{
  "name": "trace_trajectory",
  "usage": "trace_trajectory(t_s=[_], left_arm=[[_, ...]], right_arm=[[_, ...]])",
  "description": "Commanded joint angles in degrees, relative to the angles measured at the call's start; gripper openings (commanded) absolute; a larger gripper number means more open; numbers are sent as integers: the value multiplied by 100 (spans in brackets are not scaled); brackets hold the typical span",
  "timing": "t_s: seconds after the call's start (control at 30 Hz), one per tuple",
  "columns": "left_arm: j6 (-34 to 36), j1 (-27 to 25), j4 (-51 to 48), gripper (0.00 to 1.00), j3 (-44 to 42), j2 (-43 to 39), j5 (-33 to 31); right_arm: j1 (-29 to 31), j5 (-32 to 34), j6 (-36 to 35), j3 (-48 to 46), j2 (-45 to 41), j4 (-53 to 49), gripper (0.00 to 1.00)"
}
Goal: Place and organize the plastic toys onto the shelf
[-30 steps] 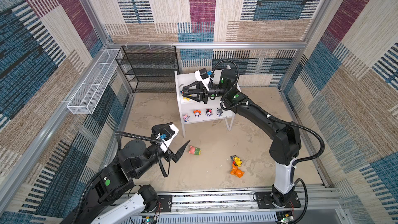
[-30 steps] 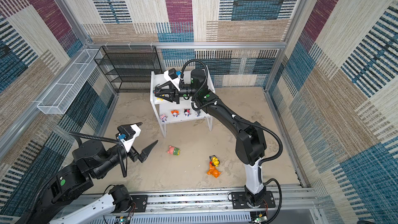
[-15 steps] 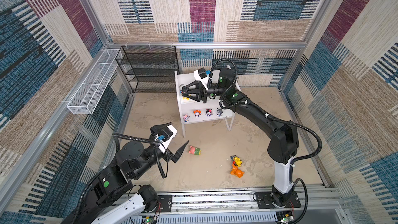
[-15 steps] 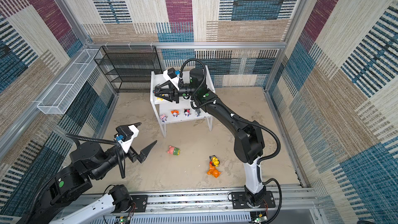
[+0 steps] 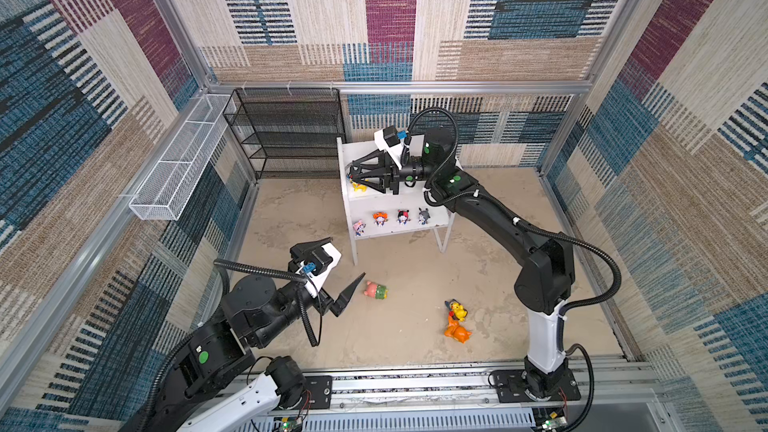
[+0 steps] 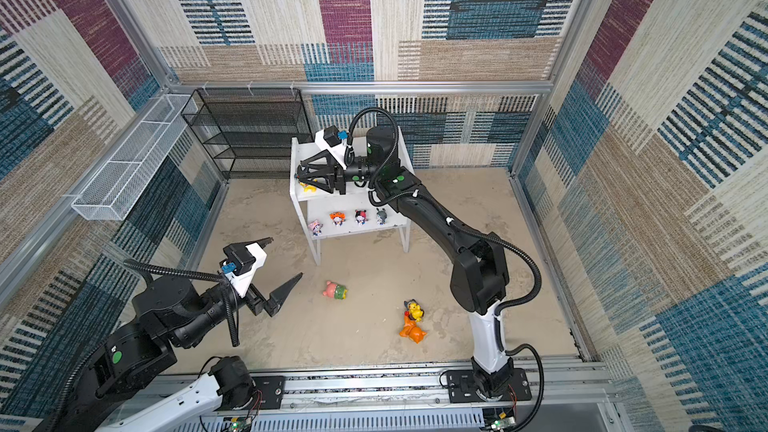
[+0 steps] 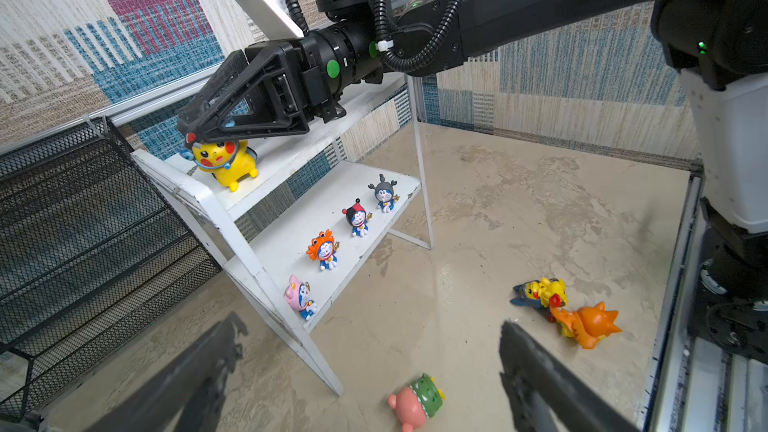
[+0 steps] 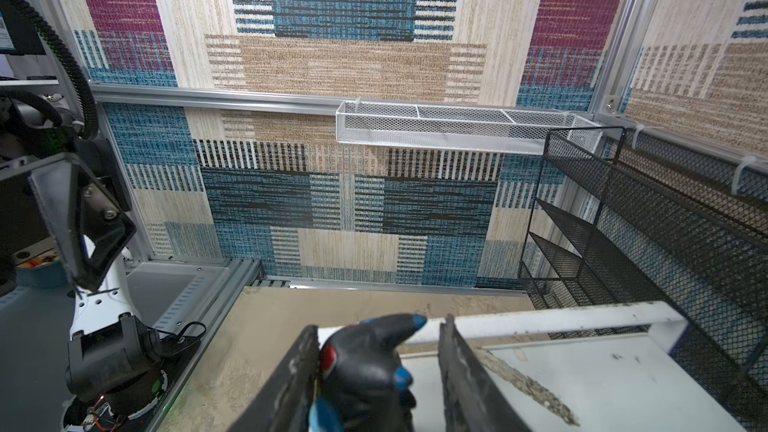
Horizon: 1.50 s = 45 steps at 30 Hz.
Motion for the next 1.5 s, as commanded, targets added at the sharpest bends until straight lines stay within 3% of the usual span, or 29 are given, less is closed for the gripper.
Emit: trace_trajectory(t_s=[0.0,1.47], left_arm=[[63,11,191,99,-13,-3,29],[72,39,236,99,-84,-26,144]], right_arm=[[-8,62,-72,72,11,-120,49],[-205,478,-458,-182,-358,-563,51]])
